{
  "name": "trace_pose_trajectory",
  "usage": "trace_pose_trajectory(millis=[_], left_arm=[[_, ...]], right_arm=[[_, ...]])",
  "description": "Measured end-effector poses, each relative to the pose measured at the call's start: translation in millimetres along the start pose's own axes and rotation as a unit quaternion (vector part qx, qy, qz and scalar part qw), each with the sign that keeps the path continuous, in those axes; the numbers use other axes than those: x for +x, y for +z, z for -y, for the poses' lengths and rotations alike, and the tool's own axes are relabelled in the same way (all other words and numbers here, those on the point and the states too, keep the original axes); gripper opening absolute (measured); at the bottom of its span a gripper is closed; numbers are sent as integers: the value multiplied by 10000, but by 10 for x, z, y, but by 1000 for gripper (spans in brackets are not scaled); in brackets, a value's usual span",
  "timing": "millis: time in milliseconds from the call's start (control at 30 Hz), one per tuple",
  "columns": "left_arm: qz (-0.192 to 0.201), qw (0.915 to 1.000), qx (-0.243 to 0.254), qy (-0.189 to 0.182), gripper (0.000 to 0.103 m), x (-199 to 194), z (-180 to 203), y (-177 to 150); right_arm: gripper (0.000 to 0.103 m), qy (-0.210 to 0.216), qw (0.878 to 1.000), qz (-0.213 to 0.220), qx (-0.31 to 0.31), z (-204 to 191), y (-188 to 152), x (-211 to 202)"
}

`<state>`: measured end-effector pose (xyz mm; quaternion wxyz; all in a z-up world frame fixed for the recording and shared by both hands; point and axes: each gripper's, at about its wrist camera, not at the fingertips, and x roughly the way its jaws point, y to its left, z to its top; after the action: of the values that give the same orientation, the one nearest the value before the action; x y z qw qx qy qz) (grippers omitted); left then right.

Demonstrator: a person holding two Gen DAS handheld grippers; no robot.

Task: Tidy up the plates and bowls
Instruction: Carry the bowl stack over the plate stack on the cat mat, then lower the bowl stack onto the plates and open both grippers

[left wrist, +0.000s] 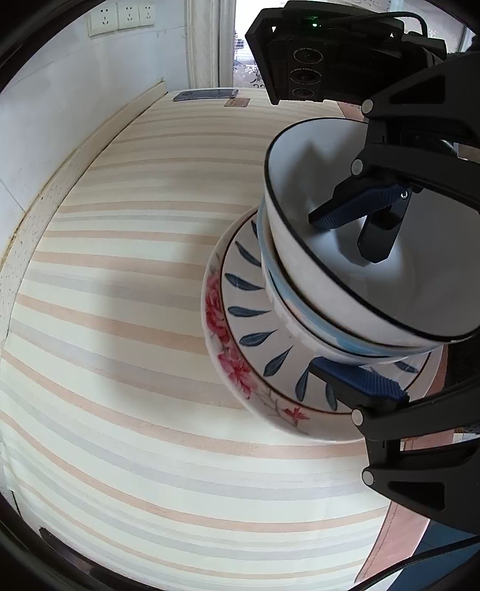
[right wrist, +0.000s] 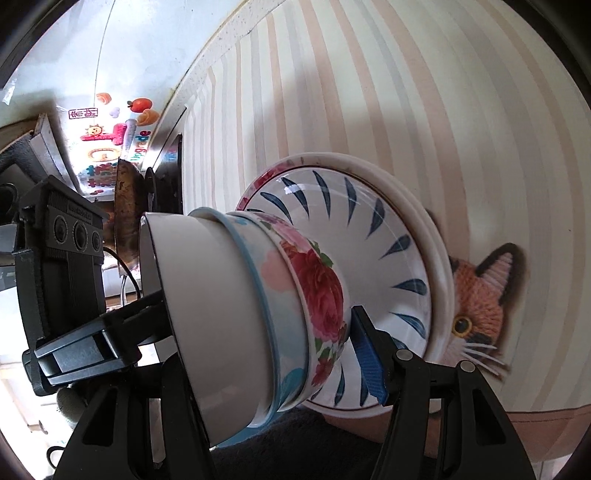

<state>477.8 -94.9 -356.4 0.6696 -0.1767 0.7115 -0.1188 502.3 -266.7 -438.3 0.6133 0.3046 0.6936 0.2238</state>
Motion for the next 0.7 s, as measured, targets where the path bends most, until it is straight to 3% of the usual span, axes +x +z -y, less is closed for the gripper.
trace_pose_trajectory(millis=[700], left_arm=[[40, 10000, 67, 0, 70, 37, -108, 43]], right_arm=[[62, -134, 9998, 141, -32, -40, 86, 119]])
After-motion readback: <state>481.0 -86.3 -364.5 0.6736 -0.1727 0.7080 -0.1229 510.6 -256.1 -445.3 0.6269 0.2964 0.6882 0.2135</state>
